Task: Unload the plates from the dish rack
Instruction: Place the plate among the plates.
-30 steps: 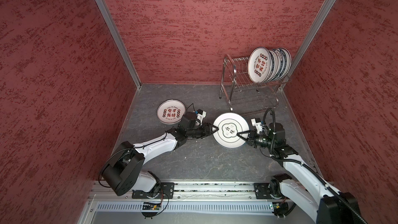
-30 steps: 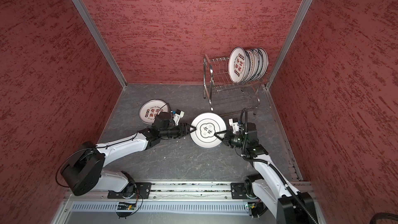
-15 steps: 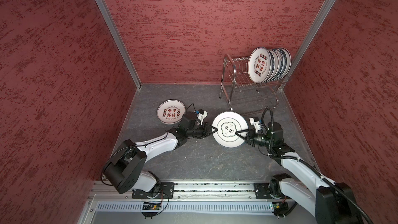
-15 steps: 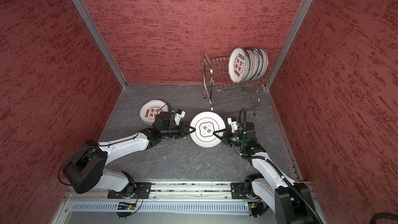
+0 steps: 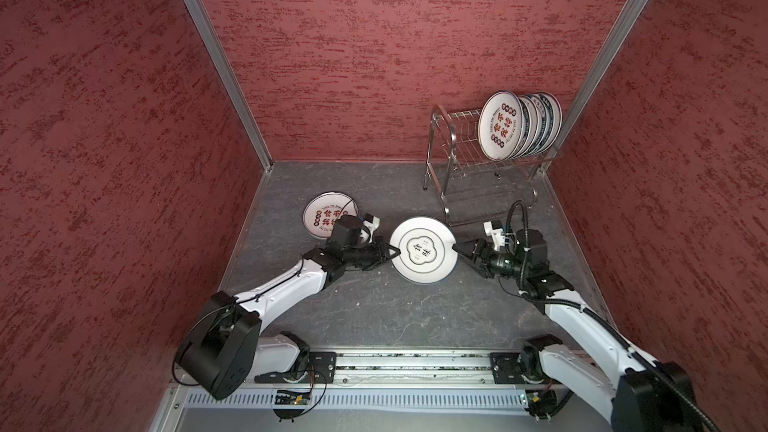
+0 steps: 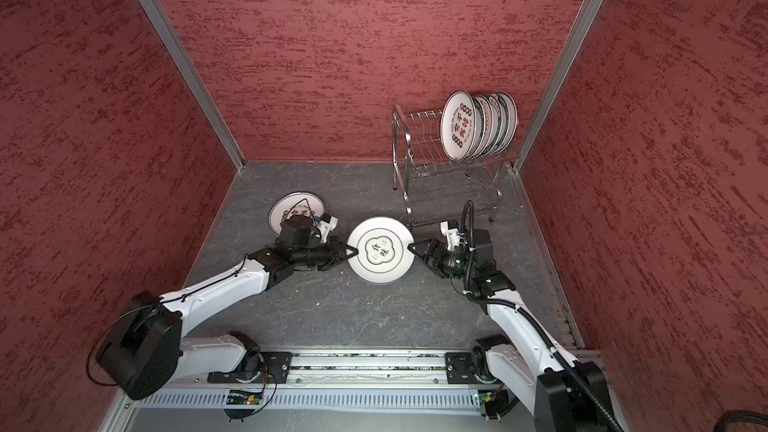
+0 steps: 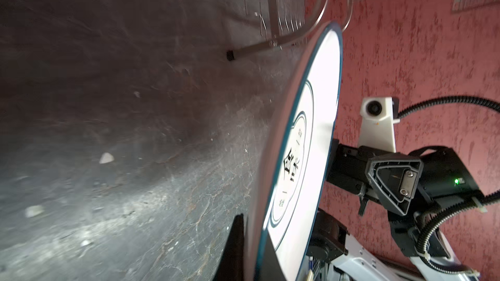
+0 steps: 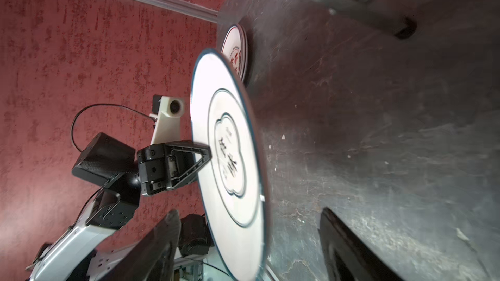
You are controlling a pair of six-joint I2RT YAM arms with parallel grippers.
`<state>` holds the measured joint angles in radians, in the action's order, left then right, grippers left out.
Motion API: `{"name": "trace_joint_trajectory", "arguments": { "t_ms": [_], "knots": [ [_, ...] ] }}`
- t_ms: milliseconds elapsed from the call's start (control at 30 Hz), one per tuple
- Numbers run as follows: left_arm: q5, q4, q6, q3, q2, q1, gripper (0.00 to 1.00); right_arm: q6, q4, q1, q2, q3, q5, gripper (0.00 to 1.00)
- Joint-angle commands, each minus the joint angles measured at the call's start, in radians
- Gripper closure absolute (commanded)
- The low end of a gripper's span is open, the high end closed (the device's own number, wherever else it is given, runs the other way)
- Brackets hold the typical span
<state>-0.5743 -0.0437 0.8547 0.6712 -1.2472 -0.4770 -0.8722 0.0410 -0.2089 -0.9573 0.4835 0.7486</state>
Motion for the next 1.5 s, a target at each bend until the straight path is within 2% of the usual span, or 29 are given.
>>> {"name": "trace_joint_trajectory", "arguments": {
  "t_ms": [0, 100, 200, 300, 400, 633, 800, 1367, 1467],
  "knots": [
    [-0.012, -0.168, -0.053, 0.017, 0.106, 0.118, 1.0, 0.123, 0.303, -0.004, 0.028, 0.09, -0.204, 0.15],
    [-0.034, -0.294, -0.097, 0.04, 0.17, 0.277, 1.0, 0.18, 0.464, -0.005, 0.031, 0.148, -0.334, 0.12],
    [-0.064, -0.353, -0.137, 0.063, 0.178, 0.441, 1.0, 0.206, 0.558, -0.004, 0.027, 0.185, -0.423, 0.09],
    [-0.098, -0.349, -0.153, 0.088, 0.121, 0.573, 1.0, 0.214, 0.604, -0.003, 0.019, 0.204, -0.486, 0.02],
    [-0.114, -0.322, -0.166, 0.129, 0.033, 0.654, 1.0, 0.217, 0.634, 0.0, 0.008, 0.219, -0.537, 0.01],
    [-0.045, -0.295, -0.214, 0.254, -0.158, 0.718, 1.0, 0.265, 0.703, 0.011, -0.046, 0.292, -0.651, 0.01],
    [-0.033, -0.298, -0.237, 0.326, -0.27, 0.744, 1.0, 0.293, 0.692, 0.024, -0.058, 0.309, -0.647, 0.01],
    [-0.027, -0.332, -0.285, 0.423, -0.446, 0.781, 1.0, 0.268, 0.583, 0.035, -0.08, 0.322, -0.607, 0.01],
    [-0.017, -0.343, -0.293, 0.427, -0.458, 0.781, 0.97, 0.266, 0.57, 0.034, -0.078, 0.318, -0.589, 0.01]
  ]
}}
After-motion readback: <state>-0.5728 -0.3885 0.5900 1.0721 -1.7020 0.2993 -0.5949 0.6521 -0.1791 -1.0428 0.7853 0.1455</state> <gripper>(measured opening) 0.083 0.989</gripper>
